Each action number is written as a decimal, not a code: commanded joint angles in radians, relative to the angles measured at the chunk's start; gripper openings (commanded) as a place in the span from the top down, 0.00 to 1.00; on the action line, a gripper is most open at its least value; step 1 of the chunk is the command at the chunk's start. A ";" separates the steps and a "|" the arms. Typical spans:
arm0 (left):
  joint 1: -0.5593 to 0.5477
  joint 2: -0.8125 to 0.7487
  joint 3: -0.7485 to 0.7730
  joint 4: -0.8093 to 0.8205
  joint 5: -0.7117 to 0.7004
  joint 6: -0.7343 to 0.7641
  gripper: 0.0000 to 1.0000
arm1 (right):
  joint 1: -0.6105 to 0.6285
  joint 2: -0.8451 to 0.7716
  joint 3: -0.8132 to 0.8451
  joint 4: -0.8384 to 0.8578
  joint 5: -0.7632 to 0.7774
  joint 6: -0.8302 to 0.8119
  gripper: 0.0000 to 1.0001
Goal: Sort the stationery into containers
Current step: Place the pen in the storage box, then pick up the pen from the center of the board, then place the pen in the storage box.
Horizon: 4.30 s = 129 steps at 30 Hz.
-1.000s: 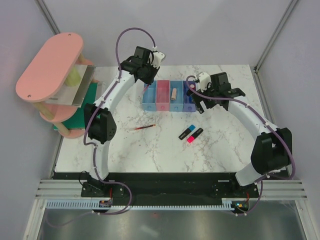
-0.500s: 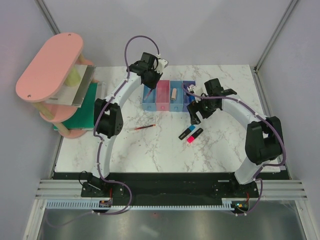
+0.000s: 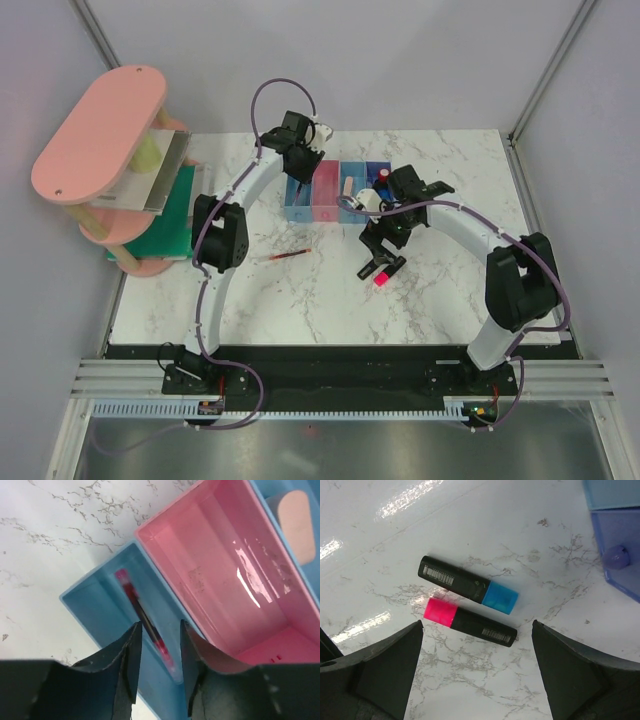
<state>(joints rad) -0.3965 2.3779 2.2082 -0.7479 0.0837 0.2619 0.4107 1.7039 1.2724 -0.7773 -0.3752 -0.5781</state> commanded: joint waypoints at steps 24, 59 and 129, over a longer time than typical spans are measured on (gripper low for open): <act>0.030 -0.581 -0.497 0.016 0.117 0.242 0.36 | 0.142 0.146 0.064 -0.027 0.223 -0.397 0.05; 0.002 -0.714 -1.084 0.078 0.162 0.459 0.37 | 0.174 0.200 0.039 0.033 0.213 -0.333 0.79; 0.082 -0.574 -0.742 0.525 0.050 -0.203 0.98 | 0.037 0.586 0.683 0.579 -0.093 0.523 1.00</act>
<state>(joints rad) -0.3580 1.7565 1.3911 -0.2939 0.2070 0.2092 0.4538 2.2997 1.9690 -0.2619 -0.4484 -0.0631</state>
